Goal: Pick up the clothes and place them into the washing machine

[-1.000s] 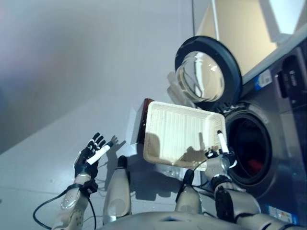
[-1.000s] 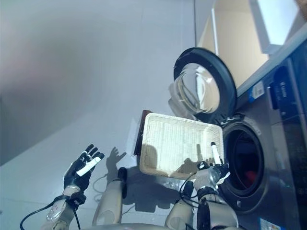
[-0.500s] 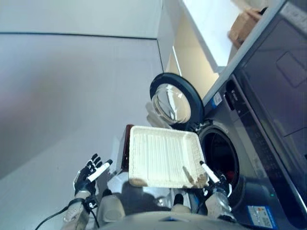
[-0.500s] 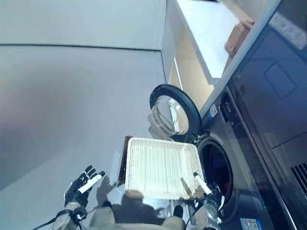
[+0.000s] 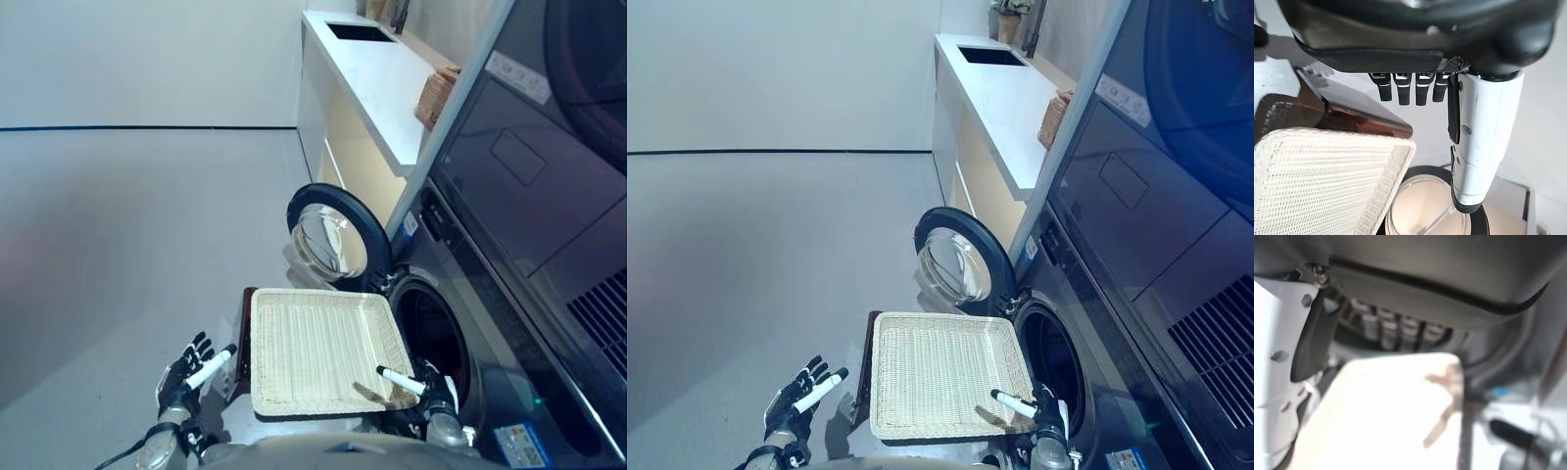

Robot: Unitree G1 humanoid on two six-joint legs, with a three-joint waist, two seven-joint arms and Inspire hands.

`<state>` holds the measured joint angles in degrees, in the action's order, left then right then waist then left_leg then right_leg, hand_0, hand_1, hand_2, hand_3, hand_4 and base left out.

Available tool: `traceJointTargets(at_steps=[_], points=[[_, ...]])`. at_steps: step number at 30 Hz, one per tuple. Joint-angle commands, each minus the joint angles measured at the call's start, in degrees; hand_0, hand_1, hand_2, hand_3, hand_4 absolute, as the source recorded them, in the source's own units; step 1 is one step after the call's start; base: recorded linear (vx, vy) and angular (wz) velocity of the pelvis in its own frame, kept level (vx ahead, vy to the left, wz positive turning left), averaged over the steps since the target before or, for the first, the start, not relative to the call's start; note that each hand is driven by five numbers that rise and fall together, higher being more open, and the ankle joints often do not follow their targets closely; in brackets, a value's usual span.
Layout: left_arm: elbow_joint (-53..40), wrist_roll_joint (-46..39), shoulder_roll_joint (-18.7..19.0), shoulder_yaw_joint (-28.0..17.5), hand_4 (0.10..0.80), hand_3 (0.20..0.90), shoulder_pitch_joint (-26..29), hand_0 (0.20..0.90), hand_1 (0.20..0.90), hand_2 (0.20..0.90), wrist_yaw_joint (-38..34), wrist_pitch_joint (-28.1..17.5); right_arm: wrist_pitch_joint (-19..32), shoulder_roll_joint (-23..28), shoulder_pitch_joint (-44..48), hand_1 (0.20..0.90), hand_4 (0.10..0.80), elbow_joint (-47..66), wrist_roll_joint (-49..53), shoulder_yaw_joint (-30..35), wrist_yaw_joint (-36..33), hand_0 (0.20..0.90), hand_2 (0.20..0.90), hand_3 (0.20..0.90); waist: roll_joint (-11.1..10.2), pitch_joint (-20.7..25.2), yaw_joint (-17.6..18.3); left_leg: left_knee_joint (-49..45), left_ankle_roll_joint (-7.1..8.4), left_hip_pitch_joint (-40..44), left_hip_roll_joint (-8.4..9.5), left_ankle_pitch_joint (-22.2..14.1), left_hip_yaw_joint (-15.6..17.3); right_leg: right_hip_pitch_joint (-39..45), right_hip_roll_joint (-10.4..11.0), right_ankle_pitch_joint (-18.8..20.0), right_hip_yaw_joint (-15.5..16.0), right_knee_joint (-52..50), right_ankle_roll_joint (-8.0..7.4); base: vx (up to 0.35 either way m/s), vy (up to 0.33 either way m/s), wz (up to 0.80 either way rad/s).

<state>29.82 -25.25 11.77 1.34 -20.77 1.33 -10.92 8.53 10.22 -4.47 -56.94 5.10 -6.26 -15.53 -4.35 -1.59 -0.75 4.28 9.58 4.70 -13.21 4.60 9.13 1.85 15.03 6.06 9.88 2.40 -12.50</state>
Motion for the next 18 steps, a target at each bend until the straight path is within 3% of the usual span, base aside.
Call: traceJointTargets(at_steps=[1, 6, 18], points=[[-2.74, 1.64, 0.19, 1.10, 0.800, 0.900, 3.93, 0.900, 0.900, 0.900, 0.37, -5.59, 2.11, 5.15, 7.25, 0.900, 0.800, 6.66, -7.98, -1.50, -2.50, 0.900, 0.900, 0.900, 1.13, -0.33, -0.68, -3.61, -1.37, -2.16, -1.43, -0.78, -1.97, 1.52, 3.02, -0.45, 1.23, -2.88, -2.16, 0.013, 0.005, -0.06], [-2.62, 1.74, 0.22, 1.94, 0.800, 0.900, 4.60, 0.900, 0.900, 0.900, -0.06, -5.89, 2.09, 4.76, 10.34, 0.900, 0.800, 6.71, -9.08, -3.95, -2.43, 0.900, 0.900, 0.900, 1.15, 0.00, -1.04, -3.39, -1.28, -1.12, -1.52, -0.90, -1.51, 2.36, 2.99, -0.62, 1.05, -2.58, -2.16, 0.003, 0.001, -0.01], [-2.31, 0.82, -0.62, 2.81, 0.800, 0.900, 6.10, 0.900, 0.900, 0.900, -1.45, -5.91, 3.49, 0.45, 8.80, 0.900, 0.800, 7.64, -1.32, -2.49, -2.52, 0.900, 0.900, 0.900, 1.21, 1.00, -0.77, -3.06, -1.10, -0.31, -2.01, -0.74, -1.84, 3.59, 2.26, -1.35, 1.40, -2.27, -1.80, 0.000, 0.002, 0.00]])
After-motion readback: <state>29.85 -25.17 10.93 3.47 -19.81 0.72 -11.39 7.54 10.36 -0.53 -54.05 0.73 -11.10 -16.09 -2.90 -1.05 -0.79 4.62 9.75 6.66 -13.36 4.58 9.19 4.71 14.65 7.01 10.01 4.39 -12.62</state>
